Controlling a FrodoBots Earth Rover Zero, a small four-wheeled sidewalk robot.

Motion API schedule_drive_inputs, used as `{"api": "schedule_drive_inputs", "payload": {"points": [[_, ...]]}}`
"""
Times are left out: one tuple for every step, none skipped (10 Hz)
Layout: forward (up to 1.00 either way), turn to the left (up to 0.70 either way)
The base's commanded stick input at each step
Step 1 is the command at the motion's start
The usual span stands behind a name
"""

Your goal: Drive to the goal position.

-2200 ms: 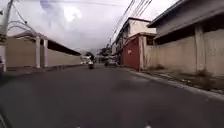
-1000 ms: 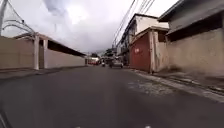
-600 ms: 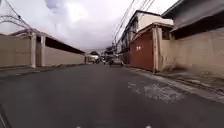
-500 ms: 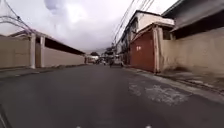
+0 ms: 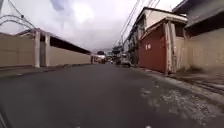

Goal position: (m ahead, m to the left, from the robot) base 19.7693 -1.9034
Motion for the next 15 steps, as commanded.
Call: {"api": "schedule_drive_inputs", "payload": {"points": [[1.0,0.0],[1.0,0.0],[1.0,0.0],[1.0,0.0],[1.0,0.0],[1.0,0.0],[1.0,0.0],[1.0,0.0],[1.0,0.0],[1.0,0.0],[1.0,0.0],[1.0,0.0],[1.0,0.0],[1.0,0.0],[1.0,0.0]]}}
